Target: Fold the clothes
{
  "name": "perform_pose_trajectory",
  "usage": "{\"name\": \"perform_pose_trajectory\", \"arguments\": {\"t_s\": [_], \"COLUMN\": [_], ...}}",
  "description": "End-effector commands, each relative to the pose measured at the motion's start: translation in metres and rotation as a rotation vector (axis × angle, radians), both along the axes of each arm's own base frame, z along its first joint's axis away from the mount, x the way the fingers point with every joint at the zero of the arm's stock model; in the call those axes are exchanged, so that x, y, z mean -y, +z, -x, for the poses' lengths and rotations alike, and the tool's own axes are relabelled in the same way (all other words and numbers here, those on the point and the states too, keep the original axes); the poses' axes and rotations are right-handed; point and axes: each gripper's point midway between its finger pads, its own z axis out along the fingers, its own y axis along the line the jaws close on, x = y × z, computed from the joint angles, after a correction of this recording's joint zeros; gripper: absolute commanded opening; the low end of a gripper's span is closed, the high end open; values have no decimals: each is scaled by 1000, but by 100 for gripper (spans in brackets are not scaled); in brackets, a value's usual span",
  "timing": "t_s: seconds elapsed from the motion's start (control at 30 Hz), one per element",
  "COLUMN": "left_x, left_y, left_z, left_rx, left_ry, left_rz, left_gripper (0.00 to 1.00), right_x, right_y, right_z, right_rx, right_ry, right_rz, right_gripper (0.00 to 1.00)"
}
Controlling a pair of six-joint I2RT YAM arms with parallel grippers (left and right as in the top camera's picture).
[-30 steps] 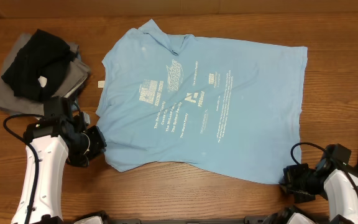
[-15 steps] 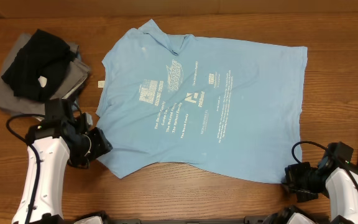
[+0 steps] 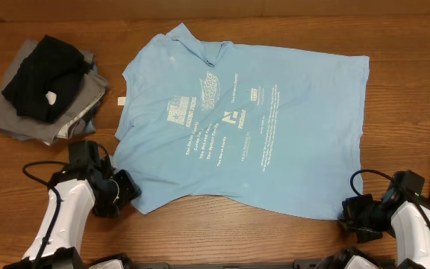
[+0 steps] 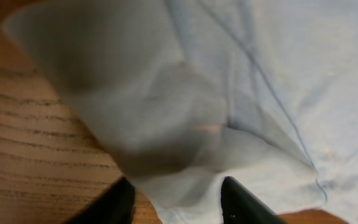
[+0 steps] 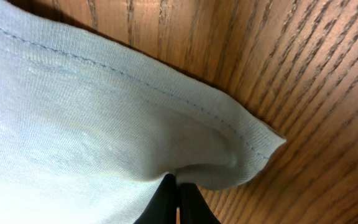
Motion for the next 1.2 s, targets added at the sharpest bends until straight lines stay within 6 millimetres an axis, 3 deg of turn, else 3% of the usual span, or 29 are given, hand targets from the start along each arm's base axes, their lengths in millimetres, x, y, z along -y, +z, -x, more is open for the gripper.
{"name": "perform_pose_trajectory", "arguments": {"t_s": [0.0,0.1,0.2,0.33,0.6,0.77,0.93,1.03,1.17], "left_x": [-2,0,4,1,-18,-23,-21,-12,-15], "left_y": [-8,-7,1,28,87,102,108,116,120], "left_z": [11,14,7,-9,-40,-52,-69,-87,-99], "left_rx": [-45,-55,-33,1,75,118,200,292,348], "left_ry": [33,16,-8,-58,-131,-134,-149,-170,-191], "left_rz": [-14,-10,21,17,-79,-107,-95,-46,-71], "left_gripper": [24,4,4,4,4,4,4,4,4], "right_x": [4,4,2,2,7,14,20,26,34], "right_y": [6,6,7,14,56,73,76,78,83], "right_z": [-9,-9,-11,-15,-32,-44,-54,-67,-86], "right_rx": [33,35,47,63,95,135,171,228,312], "right_ry": [25,25,39,53,77,78,78,80,76], "right_rz": [17,16,4,-4,-19,-1,24,50,81], "right_gripper": [4,4,4,4,4,4,4,4,4]}}
